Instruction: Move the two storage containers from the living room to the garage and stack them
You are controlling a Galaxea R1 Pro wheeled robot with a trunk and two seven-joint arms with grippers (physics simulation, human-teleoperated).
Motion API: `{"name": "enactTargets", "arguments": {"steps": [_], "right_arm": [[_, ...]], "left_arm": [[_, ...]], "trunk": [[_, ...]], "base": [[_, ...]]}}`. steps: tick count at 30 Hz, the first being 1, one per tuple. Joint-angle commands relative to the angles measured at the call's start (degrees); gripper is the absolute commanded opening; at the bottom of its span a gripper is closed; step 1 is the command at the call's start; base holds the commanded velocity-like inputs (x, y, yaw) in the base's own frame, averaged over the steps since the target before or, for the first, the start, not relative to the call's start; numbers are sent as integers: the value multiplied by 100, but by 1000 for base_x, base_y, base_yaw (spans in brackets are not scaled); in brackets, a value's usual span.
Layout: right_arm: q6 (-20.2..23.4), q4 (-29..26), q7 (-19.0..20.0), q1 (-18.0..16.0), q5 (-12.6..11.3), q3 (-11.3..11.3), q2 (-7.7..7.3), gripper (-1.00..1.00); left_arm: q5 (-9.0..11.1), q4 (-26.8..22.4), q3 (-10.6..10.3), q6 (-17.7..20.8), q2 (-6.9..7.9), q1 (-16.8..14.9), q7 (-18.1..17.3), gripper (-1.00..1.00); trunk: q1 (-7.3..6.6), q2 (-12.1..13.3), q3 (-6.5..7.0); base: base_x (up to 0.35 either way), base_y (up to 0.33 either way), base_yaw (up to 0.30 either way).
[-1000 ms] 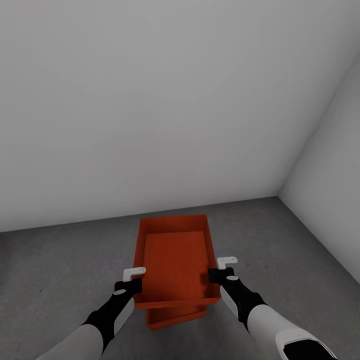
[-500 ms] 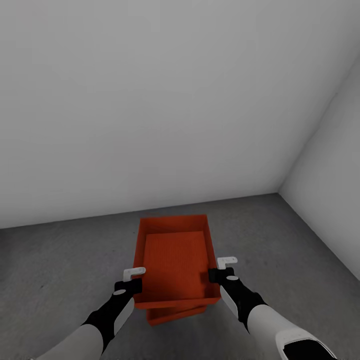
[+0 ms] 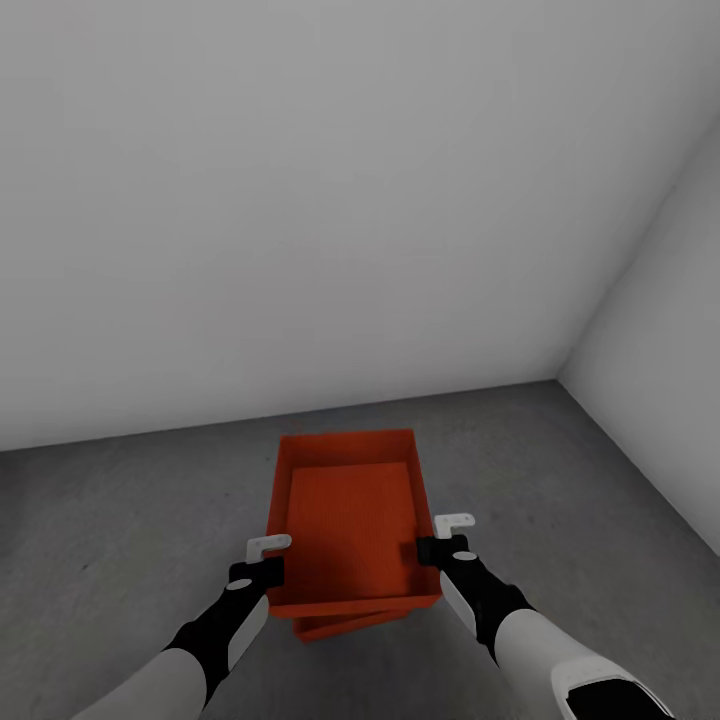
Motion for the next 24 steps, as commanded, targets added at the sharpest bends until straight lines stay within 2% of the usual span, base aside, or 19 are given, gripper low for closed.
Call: {"name": "enactTargets", "arguments": {"steps": [1, 24], "right_arm": [[-178, -32, -22, -5, -83, -163, -5, -100], [-180, -30, -34, -2, -83, -163, -5, -100]], "left_arm": [[223, -5, 185, 37, 8, 1, 84, -100], [223, -5, 185, 37, 7, 1, 84, -100]], "trunk": [[3, -11, -12], [3, -11, -17]], "base": [[0, 0, 0], [0, 0, 0]]}}
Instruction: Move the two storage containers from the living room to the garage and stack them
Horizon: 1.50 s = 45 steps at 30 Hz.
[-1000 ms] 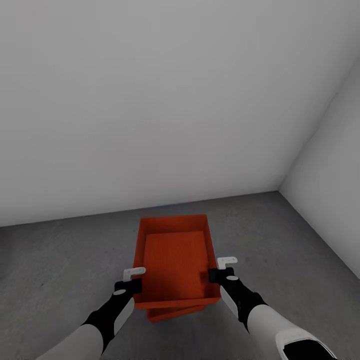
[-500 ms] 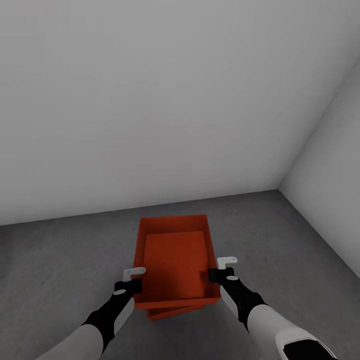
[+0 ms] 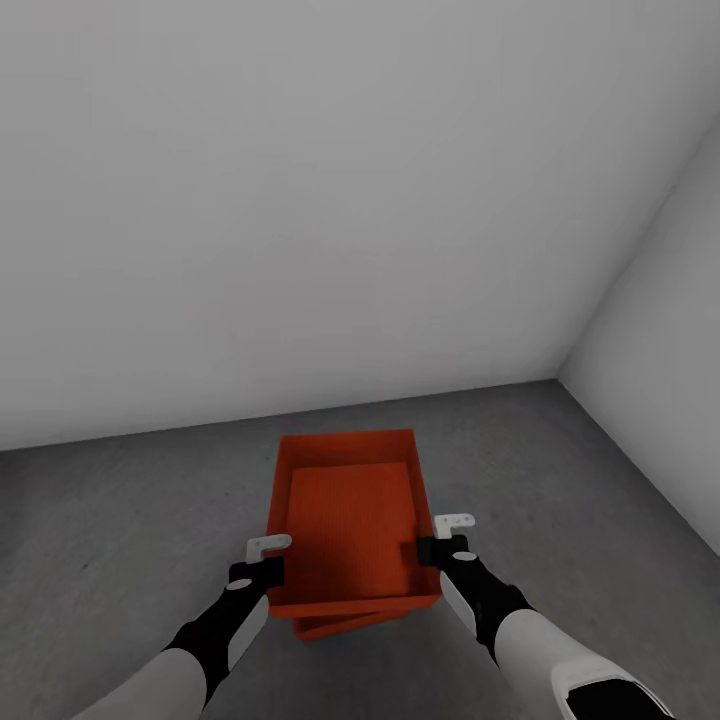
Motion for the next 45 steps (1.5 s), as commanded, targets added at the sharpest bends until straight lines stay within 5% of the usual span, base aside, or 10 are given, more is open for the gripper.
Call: {"name": "enactTargets", "arguments": {"steps": [1, 45], "right_arm": [[-173, -33, -32, -7, -77, -163, -5, -100], [-171, -25, -76, -8, -68, -155, -5, -100]], "left_arm": [[238, -4, 181, 37, 9, 1, 83, -100], [229, -8, 181, 37, 6, 1, 81, -100]], "trunk": [[3, -10, -9], [3, -10, -9]], "base": [[0, 0, 0], [0, 0, 66]]}}
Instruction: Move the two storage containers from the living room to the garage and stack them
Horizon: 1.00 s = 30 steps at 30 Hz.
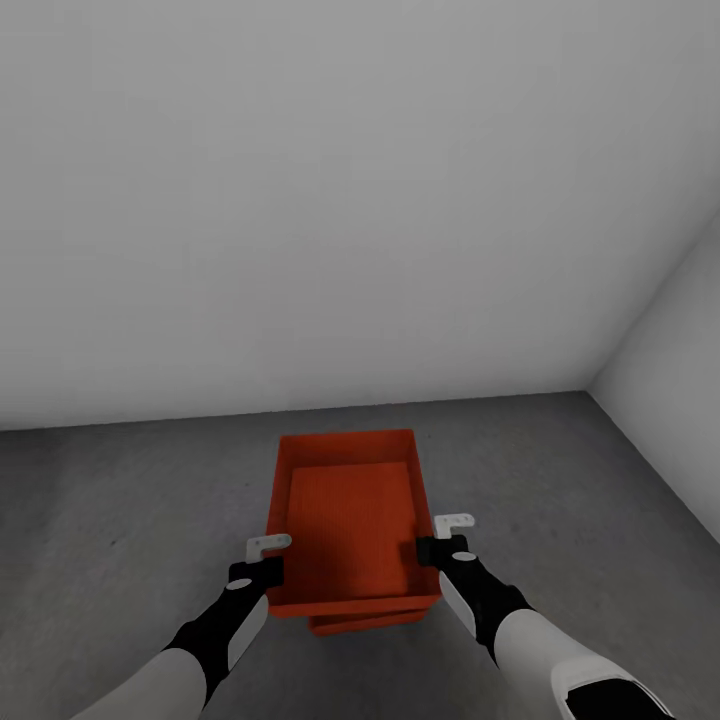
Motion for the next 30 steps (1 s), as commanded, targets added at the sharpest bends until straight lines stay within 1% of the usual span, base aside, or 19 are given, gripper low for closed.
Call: {"name": "enactTargets", "arguments": {"steps": [1, 6, 13, 30], "right_arm": [[-154, -32, -35, -5, 31, -262, 0, -100], [-140, -32, -21, -6, 38, -257, 5, -100], [-153, -32, -16, -8, 48, -262, 0, -100], [-154, -32, -27, -7, 48, -262, -4, -100]], "left_arm": [[293, 0, 132, 37, 8, 0, 89, -100], [293, -6, 132, 37, 6, 0, 92, -100], [293, -4, 132, 37, 8, 0, 90, -100], [293, -8, 132, 37, 7, 0, 93, -100]], "trunk": [[3, -10, -9], [3, -10, -9], [3, -10, -9], [3, -10, -9]], "base": [[0, 0, 0], [0, 0, 34], [0, 0, 177], [0, 0, 10]]}}
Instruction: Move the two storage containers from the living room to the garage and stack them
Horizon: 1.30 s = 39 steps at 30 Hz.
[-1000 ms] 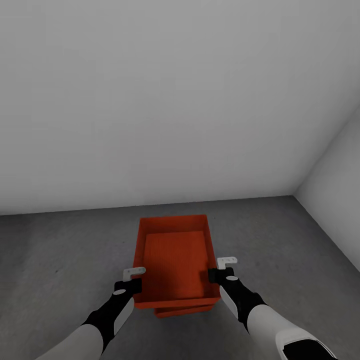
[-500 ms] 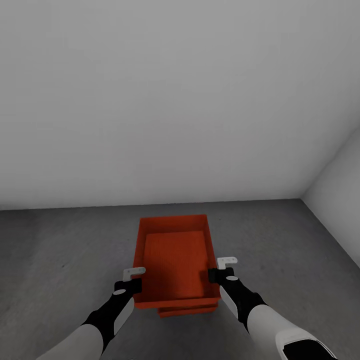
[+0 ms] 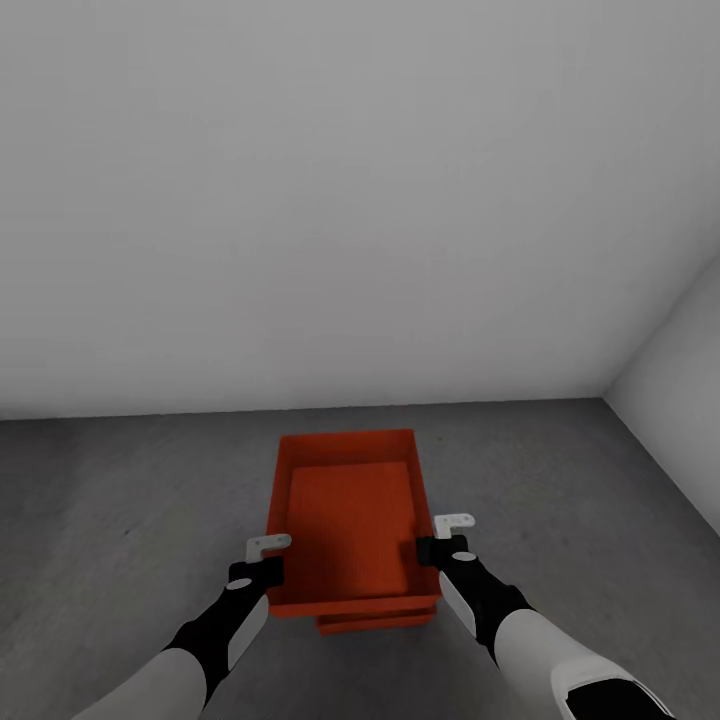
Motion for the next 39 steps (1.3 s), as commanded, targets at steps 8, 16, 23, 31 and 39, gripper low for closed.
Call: {"name": "enactTargets", "arguments": {"steps": [8, 16, 23, 31, 39], "right_arm": [[-142, -32, -44, -3, 32, -239, -4, -100], [-150, -32, -47, -5, 32, -239, 2, -100], [-150, -32, -54, -2, 32, -239, -3, -100], [-150, -32, -54, -6, 32, -239, 2, -100], [-150, -32, -54, -6, 33, -239, -3, -100]], "left_arm": [[311, 5, 139, 32, 2, 1, 89, -100], [322, 39, 139, 31, -9, 1, 87, -100], [307, 97, 139, 29, -1, 1, 43, -100], [307, 98, 139, 28, 2, 1, 36, -100], [303, 96, 139, 28, 10, 1, 66, -100]], "trunk": [[3, -10, -9], [3, -10, -9], [3, -10, -9], [3, -10, -9], [3, -10, -9]], "base": [[0, 0, 0], [0, 0, 0], [0, -121, 0], [0, -255, 0], [0, -40, 0]]}}
